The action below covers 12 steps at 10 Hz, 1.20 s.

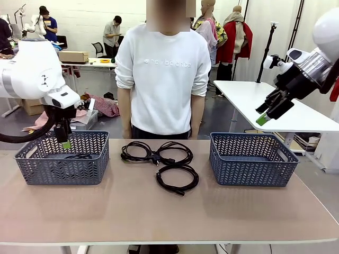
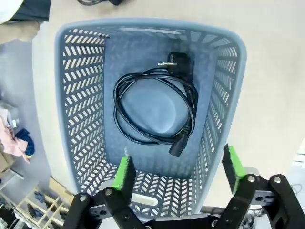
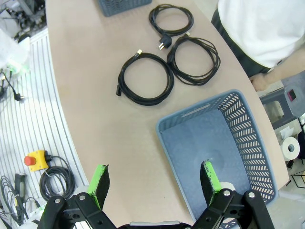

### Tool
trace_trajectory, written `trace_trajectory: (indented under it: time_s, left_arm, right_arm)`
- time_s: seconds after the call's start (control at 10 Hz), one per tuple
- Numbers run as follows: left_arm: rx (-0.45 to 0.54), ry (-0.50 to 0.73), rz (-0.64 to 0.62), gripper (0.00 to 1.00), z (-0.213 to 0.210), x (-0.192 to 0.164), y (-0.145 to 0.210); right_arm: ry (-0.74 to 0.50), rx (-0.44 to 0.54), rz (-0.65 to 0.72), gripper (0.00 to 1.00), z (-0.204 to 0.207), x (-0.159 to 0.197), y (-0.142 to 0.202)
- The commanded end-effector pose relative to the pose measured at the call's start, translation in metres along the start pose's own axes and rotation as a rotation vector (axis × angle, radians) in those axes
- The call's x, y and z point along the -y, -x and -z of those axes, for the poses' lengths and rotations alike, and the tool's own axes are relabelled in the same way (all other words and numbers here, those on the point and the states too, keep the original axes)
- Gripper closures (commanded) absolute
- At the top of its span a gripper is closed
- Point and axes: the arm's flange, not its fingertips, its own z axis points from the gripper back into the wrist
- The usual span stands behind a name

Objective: Organize the cables according to human instructions.
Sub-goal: Pick up a bundle of cables and place it in the basket indicated by the human.

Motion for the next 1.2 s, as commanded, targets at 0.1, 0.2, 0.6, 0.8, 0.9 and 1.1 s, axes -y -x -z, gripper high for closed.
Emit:
trace_trajectory:
  time_s: [0.1,0.2,0.6,0.8,0.9,1.1]
  left_arm:
    - [0.000,0.000,0.000,0.00,0.000,0.000,0.000]
    - [0.000,0.000,0.000,0.00,0.000,0.000,0.000]
    - [0.000,0.000,0.000,0.00,0.000,0.000,0.000]
    - [-0.002,0.001,-0.005,0.04,0.001,0.000,-0.001]
    - [0.046,-0.020,-0.021,0.00,-0.006,0.006,-0.010]
    - [0.130,-0.079,-0.065,0.00,-0.021,0.027,-0.026]
  right_arm:
    - [0.001,-0.001,-0.001,0.00,-0.002,0.001,-0.002]
    - [0.001,-0.001,-0.001,0.00,-0.002,0.001,-0.002]
    - [0.001,-0.001,-0.001,0.00,-0.002,0.001,-0.002]
    - [0.001,-0.001,-0.001,0.00,-0.002,0.001,-0.002]
    - [0.001,-0.001,-0.001,0.00,-0.002,0.001,-0.002]
    - [0.001,-0.001,-0.001,0.00,-0.002,0.001,-0.002]
